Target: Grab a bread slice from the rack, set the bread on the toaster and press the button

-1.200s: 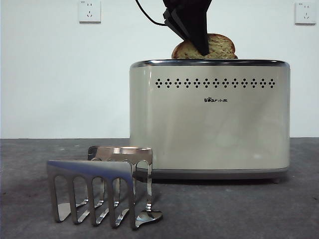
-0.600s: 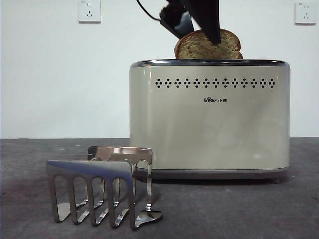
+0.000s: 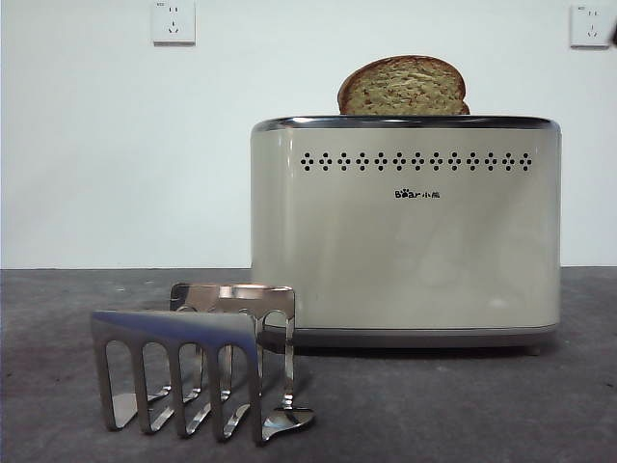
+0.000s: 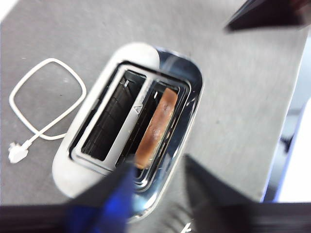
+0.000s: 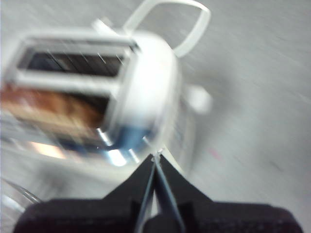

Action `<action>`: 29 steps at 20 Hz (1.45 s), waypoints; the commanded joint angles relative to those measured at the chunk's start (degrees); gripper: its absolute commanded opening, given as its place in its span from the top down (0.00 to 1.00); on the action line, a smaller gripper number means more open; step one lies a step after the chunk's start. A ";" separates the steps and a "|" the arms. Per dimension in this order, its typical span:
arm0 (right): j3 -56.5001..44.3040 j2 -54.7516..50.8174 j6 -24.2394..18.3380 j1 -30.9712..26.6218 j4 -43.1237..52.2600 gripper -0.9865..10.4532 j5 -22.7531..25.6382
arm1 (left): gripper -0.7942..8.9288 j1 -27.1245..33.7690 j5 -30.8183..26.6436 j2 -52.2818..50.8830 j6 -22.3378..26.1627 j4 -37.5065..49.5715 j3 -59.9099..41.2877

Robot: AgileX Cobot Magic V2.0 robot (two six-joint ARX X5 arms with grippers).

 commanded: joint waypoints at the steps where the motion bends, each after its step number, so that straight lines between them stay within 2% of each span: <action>1: 0.15 4.24 3.30 -5.42 4.02 0.92 -8.20 | 0.93 -0.07 0.22 -1.97 -5.55 -0.07 -0.35; 3: 0.15 9.27 5.27 -11.32 8.28 0.92 -22.21 | 0.93 -0.15 0.26 -4.09 -8.33 -0.11 -1.16; 4: 0.15 12.11 8.20 -13.46 11.10 0.92 -28.57 | 0.93 -0.31 0.26 -5.44 -9.07 -0.09 -2.43; 5: 0.15 14.84 9.55 -15.43 13.29 0.92 -32.30 | 0.93 -0.63 0.24 -6.84 -9.46 -0.09 -4.35; 7: 0.15 19.98 10.40 -17.51 15.41 0.92 -34.42 | 0.93 -1.68 0.22 -9.68 -10.38 -0.09 -9.68; 10: 0.17 27.15 10.54 -17.49 17.75 0.92 -38.23 | 0.93 -1.81 -0.22 -13.05 -11.17 -0.09 -18.80; 13: 0.17 31.95 10.84 -16.39 19.74 0.92 -38.84 | 0.93 -1.79 -0.24 -14.84 -11.26 -0.09 -26.08; 16: 0.17 33.88 10.84 -16.33 20.00 0.92 -38.82 | 0.93 -1.77 -0.22 -15.10 -11.30 -0.09 -28.89; 29: 0.17 39.50 11.61 -15.58 20.48 0.92 -38.10 | 0.93 -1.51 -0.22 -16.09 -11.58 -0.09 -29.92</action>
